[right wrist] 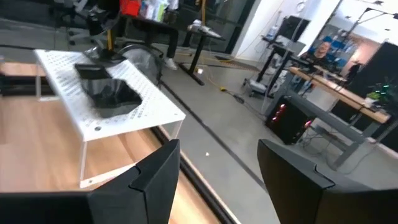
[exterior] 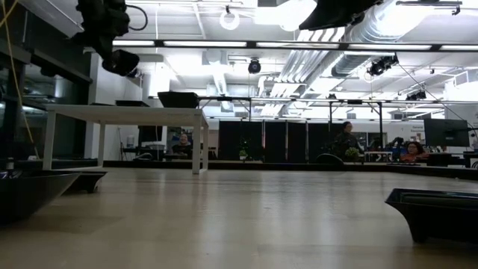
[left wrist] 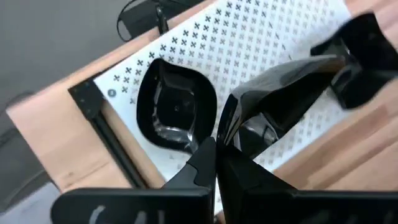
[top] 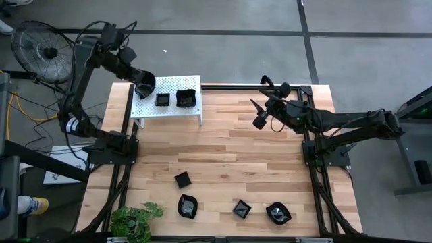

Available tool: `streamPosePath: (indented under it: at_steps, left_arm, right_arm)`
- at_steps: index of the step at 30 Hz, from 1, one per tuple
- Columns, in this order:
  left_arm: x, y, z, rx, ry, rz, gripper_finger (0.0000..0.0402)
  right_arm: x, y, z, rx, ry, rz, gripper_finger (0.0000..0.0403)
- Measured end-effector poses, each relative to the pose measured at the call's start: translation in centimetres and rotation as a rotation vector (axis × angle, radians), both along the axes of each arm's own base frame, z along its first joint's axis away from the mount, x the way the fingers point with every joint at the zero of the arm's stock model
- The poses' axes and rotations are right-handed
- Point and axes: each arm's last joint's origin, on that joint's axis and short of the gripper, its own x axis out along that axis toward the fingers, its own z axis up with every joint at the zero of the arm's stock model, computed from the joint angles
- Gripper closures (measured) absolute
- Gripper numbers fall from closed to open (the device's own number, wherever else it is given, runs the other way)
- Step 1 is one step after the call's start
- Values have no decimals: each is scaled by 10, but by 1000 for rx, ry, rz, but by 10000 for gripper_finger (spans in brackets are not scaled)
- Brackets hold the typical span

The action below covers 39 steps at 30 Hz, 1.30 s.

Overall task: Pick & Place Mini shaped plates
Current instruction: Stack the black leaf shaped plate on top of the black leaf shaped plate on the shelf

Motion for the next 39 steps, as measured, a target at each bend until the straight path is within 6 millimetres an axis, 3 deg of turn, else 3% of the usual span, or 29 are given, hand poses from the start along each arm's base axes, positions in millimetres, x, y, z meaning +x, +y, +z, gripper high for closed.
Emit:
streamPosePath:
  at_steps: [8, 18, 29, 32, 35, 39]
  left_arm:
    - [0, -1, -2, -12, 55, 123, 401]
    - [10, -4, 0, 5, 20, 157, 401]
    - [28, -37, 38, 317, -285, 451, 401]
    - [36, -48, 28, 317, -329, 498, 401]
    - [42, -57, 4, 302, -385, 570, 401]
    - [53, -66, -26, 368, -665, 693, 401]
  right_arm:
    - [-1, 0, -4, 26, 30, 30, 192]
    - [-2, 1, -7, 34, 66, 39, 192]
    - [-6, 1, -6, 64, 45, 31, 192]
    - [-7, 1, -5, 63, 42, 30, 192]
    - [-8, 1, -4, 52, 45, 32, 192]
    - [-8, 1, -4, 47, 47, 33, 192]
